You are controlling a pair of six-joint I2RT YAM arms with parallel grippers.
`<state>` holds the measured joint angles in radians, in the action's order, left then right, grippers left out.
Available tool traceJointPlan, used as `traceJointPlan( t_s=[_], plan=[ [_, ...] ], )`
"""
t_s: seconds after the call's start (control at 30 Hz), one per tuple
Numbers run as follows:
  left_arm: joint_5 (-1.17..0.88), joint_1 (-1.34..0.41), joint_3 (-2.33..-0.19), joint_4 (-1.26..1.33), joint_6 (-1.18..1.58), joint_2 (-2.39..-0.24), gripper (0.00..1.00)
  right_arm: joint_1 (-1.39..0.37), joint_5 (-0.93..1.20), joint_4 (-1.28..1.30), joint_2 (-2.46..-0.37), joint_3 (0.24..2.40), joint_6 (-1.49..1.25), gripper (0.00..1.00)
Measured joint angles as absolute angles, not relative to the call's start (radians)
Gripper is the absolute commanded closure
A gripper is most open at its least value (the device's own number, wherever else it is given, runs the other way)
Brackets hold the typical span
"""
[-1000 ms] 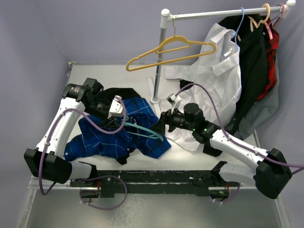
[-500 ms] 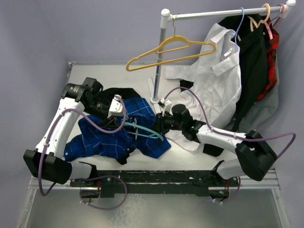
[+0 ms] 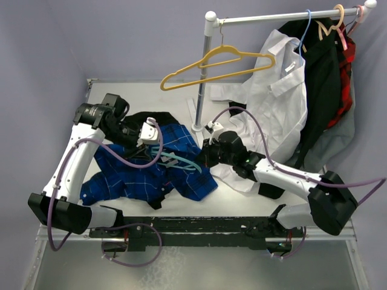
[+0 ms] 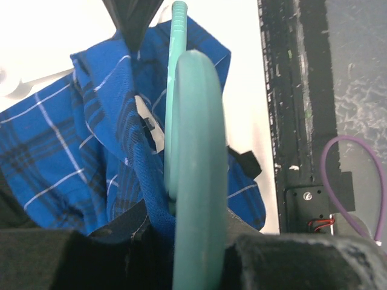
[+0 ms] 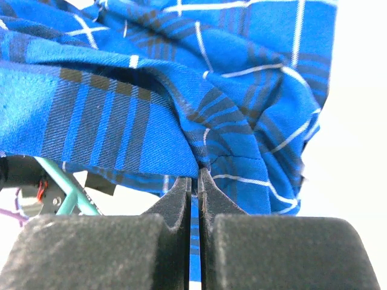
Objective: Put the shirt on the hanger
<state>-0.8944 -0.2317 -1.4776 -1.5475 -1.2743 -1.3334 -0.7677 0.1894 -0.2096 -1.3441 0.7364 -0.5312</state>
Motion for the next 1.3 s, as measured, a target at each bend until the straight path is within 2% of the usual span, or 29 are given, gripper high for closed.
traceJointPlan(
  t_s=[0.2, 0.47, 0.87, 1.07, 1.3],
  plan=[
    [-0.788, -0.231, -1.516, -1.491, -1.204, -1.306, 1.00, -0.772, 0.071, -0.155, -1.300, 0.759, -0.513, 1.00],
    [-0.661, -0.237, -1.512, -1.351, -1.073, -1.222, 1.00, -0.785, 0.049, -0.171, -1.301, 0.776, -0.513, 1.00],
    [-0.504, -0.243, -1.384, -1.189, -1.029, -1.199, 1.00, -0.785, -0.054, 0.002, -1.255, 0.856, -0.521, 1.00],
    [-0.428, -0.244, -1.335, -1.098, -1.004, -1.163, 1.00, -0.785, -0.052, 0.086, -1.210, 0.923, -0.525, 1.00],
    [-0.373, -0.244, -1.312, -1.031, -0.951, -1.160, 1.00, -0.787, 0.052, 0.116, -1.184, 0.957, -0.576, 1.00]
  ],
)
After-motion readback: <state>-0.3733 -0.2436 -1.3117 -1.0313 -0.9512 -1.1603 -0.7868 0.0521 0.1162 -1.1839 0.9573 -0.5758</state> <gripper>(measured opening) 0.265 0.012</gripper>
